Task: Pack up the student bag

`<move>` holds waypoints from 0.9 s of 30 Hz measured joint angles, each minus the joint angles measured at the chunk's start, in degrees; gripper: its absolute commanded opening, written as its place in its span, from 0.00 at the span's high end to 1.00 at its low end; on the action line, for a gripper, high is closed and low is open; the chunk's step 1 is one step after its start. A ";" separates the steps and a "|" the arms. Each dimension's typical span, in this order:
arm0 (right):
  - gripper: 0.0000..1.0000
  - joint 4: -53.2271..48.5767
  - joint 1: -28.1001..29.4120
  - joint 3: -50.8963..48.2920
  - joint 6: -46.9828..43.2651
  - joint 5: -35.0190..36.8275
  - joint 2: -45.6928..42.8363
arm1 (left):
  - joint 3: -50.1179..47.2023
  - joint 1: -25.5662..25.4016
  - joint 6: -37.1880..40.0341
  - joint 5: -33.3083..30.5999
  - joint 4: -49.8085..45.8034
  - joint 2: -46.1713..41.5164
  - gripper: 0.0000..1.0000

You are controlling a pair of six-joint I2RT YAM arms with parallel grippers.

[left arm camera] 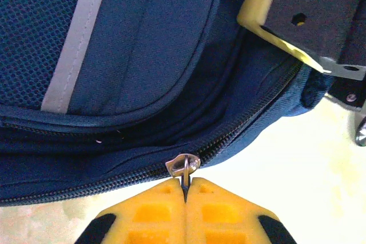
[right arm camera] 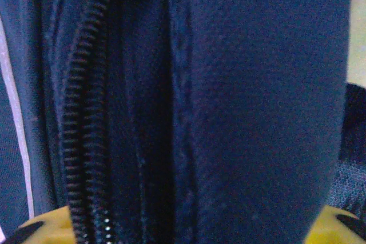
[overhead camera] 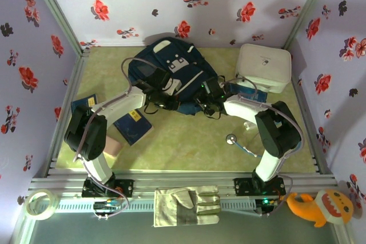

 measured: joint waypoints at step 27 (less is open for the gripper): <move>0.71 0.24 0.00 0.26 -3.58 4.02 -3.23 | 0.61 12.68 4.79 -12.90 0.63 5.05 1.00</move>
